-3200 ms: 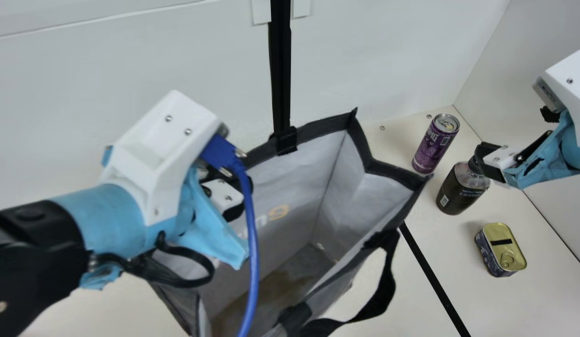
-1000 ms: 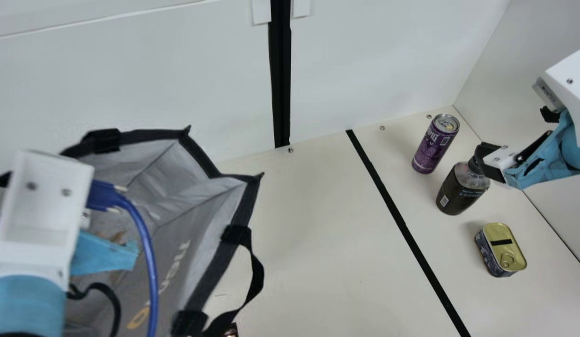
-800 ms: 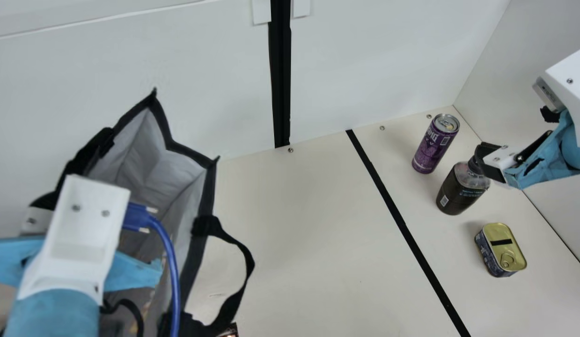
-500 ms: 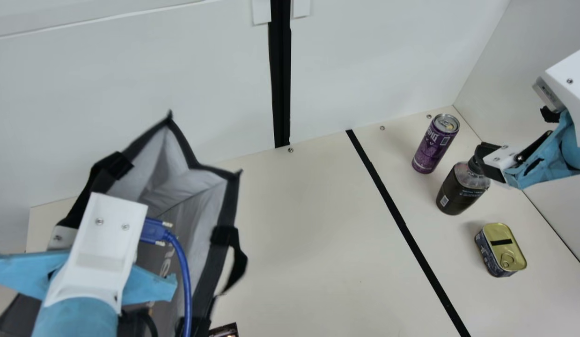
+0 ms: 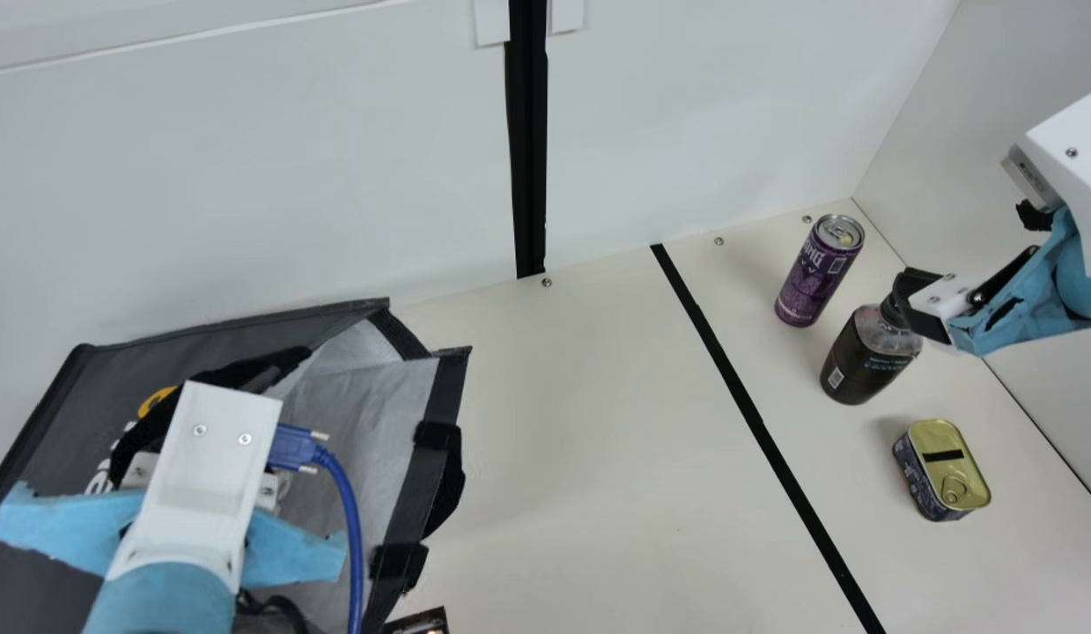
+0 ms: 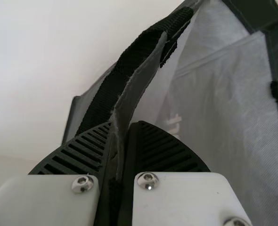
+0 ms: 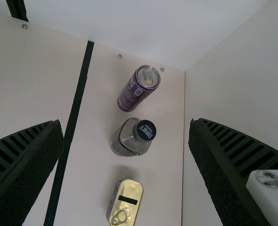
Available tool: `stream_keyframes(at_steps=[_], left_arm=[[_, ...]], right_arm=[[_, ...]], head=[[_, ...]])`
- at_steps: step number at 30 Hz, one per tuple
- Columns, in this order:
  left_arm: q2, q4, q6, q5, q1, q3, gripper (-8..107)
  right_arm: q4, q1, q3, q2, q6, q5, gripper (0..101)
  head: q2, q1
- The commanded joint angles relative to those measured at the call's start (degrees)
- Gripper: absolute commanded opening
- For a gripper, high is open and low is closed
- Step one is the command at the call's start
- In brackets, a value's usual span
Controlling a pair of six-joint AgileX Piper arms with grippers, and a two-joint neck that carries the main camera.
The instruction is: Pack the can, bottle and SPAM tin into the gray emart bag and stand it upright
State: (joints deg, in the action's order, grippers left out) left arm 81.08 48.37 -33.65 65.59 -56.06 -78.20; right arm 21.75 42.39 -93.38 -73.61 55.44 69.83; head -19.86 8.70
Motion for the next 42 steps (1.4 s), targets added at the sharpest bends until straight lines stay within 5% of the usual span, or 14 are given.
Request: stream_keyframes(at_steps=[1,21,42], left_arm=[[0.0,-2.2,0.3,-0.9,0.7,0.1,-8],[-0.9,-33.5,11.6,-12.3,13.9,0.8,-8],[0.0,-61.3,28.9,-15.2,24.8,2.2,-8]], right_arm=[[0.0,0.0,0.0,0.0,0.0,0.0,95],[0.0,0.0,0.0,0.0,0.0,0.0,95],[0.0,0.0,0.0,0.0,0.0,0.0,95]], head=[[-0.1,1.3],[-0.1,1.3],[-0.1,1.3]])
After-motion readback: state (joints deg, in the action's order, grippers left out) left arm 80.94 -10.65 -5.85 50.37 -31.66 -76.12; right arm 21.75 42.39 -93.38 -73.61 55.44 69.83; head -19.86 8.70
